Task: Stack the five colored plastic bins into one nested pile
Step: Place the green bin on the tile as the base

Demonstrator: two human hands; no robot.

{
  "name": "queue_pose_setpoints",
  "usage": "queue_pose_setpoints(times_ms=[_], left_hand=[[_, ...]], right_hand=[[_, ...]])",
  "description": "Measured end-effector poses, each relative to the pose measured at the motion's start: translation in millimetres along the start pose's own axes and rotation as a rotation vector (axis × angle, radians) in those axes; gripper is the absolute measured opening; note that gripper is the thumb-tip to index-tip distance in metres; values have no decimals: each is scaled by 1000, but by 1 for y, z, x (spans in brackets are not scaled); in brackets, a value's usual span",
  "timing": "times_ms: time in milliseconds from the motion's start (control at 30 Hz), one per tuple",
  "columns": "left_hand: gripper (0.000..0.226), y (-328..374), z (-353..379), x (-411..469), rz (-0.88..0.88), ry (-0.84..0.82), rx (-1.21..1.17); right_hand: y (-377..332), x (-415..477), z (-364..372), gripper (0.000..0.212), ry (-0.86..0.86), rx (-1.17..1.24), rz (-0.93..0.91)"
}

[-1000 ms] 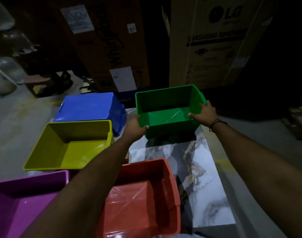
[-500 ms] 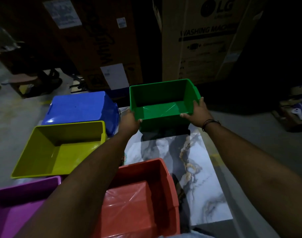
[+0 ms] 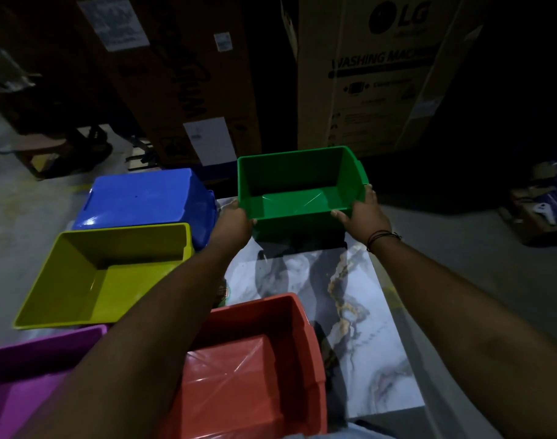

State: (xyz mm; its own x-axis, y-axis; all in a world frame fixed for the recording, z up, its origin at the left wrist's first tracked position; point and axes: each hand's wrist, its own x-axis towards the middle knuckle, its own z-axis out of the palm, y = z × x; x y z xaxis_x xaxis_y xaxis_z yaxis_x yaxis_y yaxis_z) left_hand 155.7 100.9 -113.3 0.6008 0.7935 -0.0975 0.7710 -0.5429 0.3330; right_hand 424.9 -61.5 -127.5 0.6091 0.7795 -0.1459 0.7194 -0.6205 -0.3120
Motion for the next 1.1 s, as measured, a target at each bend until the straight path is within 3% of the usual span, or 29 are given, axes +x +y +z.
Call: queue_pose_setpoints(times_ms=[300, 500, 700, 800, 933, 1100], left_hand=[[36, -17, -14, -12, 109, -76, 64], [74, -18, -20, -30, 108, -66, 89], [78, -26, -21, -49, 102, -17, 103], [75, -32, -19, -59, 101, -15, 116], [66, -40, -15, -73, 86, -26, 149], [57, -52, -11, -89, 61, -63, 155]], right_hand=[[-1, -6, -4, 65, -35, -13, 12], [-10, -22, 2, 73, 83, -19, 12], [-53, -69, 20, 64, 189, 33, -211], [-81, -109, 31, 61, 108, 207, -367], [-107, -160, 40, 60, -141, 333, -487], [-112, -183, 50, 44, -226, 270, -510]])
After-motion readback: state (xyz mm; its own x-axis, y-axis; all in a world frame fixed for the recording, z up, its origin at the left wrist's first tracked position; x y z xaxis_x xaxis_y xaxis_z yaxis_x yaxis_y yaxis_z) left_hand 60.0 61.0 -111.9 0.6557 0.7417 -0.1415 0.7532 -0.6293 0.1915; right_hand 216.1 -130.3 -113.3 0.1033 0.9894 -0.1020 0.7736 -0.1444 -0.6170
